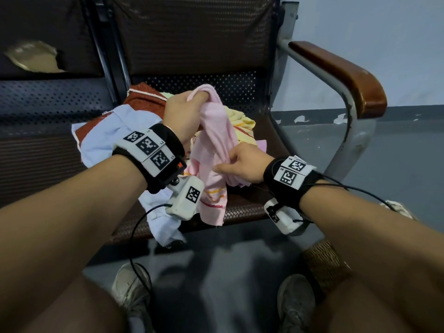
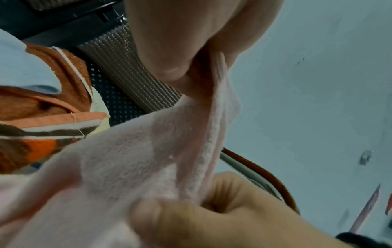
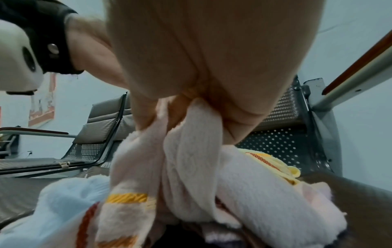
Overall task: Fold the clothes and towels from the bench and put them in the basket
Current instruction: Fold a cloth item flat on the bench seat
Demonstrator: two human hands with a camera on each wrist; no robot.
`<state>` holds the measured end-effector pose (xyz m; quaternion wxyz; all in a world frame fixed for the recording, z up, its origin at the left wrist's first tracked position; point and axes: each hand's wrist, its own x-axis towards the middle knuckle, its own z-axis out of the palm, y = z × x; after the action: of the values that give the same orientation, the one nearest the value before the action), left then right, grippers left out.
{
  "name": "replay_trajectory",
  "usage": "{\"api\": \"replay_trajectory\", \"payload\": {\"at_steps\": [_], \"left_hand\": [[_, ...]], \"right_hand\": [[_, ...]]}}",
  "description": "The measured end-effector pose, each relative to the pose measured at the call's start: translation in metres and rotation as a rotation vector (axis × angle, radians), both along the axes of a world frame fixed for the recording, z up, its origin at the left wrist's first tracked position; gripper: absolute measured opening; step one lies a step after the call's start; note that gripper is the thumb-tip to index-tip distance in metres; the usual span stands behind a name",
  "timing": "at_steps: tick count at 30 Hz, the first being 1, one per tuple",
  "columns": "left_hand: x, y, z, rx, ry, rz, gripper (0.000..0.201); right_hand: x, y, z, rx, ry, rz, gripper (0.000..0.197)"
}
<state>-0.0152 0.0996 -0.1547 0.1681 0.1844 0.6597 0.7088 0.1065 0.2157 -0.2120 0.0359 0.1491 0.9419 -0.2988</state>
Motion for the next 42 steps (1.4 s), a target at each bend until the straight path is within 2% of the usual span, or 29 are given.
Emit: {"api": "replay_trajectory", "payload": {"at_steps": [3,5,7,9,11,14,15,16,17,19,20,23,26,29,30,32,35,37,40,42], "left_hand": [[-0.014,-0.006,-0.006,-0.056,0.049,0.154,0.026],[-0.024,-0.01,-0.012,-0.071,0.021,0.223,0.035],[-0.032,-0.012,-0.015,-0.096,-0.007,0.242,0.032],[-0.033,-0.011,-0.011,-0.109,-0.062,0.243,0.023],[-0.033,-0.006,-0.008,-0.055,-0.163,0.225,0.028],[-0.031,-0.003,-0.007,0.085,-0.291,0.235,0.04],[-0.033,-0.006,-0.007,0.043,-0.243,0.253,0.039],[-0.038,-0.01,-0.009,-0.092,-0.125,0.273,0.038],[-0.042,-0.016,-0.007,-0.182,-0.11,0.293,0.041],[-0.047,-0.022,-0.009,-0.406,0.025,0.288,0.049],[-0.053,-0.026,-0.014,-0.414,-0.003,0.263,0.049],[-0.064,-0.034,-0.031,-0.413,0.047,0.217,0.027],[-0.057,-0.032,-0.033,-0.282,-0.12,0.243,0.024],[-0.052,-0.035,-0.025,-0.151,-0.173,0.204,0.03],[-0.052,-0.037,-0.022,-0.089,-0.208,0.184,0.027],[-0.053,-0.042,-0.017,-0.019,-0.234,0.102,0.02],[-0.052,-0.042,-0.019,-0.034,-0.234,-0.047,0.022],[-0.053,-0.043,-0.022,-0.115,-0.173,-0.004,0.022],[-0.06,-0.048,-0.027,-0.319,-0.019,0.129,0.022],[-0.063,-0.053,-0.03,-0.383,-0.007,0.103,0.021]], "right_hand": [[0.0,0.0,0.001,-0.047,-0.047,0.07,0.047],[-0.001,-0.001,0.003,-0.016,-0.007,0.093,0.047],[-0.002,0.002,0.005,0.089,0.062,0.105,0.052],[-0.003,0.008,0.005,0.256,0.065,0.119,0.047],[-0.001,0.011,-0.001,0.359,0.031,0.09,0.036],[0.004,0.013,-0.012,0.252,0.002,-0.004,0.042],[0.004,0.014,-0.015,0.185,0.004,-0.028,0.044],[0.004,0.016,-0.016,0.127,0.011,-0.05,0.044],[0.004,0.019,-0.015,0.08,0.02,-0.08,0.044],[0.004,0.025,-0.01,-0.015,0.063,-0.17,0.043],[0.004,0.029,-0.007,-0.054,0.102,-0.228,0.044],[0.007,0.04,0.005,-0.031,0.269,-0.408,0.049],[0.011,0.049,0.012,0.077,0.383,-0.449,0.05],[0.02,0.054,0.01,0.188,0.231,-0.34,0.019],[0.024,0.055,0.008,0.23,0.15,-0.298,0.016],[0.028,0.055,0.001,0.308,0.05,-0.265,0.027],[0.03,0.058,0.001,0.276,0.104,-0.367,0.042],[0.031,0.061,0.005,0.249,0.181,-0.41,0.049],[0.038,0.066,0.015,0.242,0.269,-0.358,0.051],[0.042,0.069,0.02,0.194,0.327,-0.347,0.051]]}}
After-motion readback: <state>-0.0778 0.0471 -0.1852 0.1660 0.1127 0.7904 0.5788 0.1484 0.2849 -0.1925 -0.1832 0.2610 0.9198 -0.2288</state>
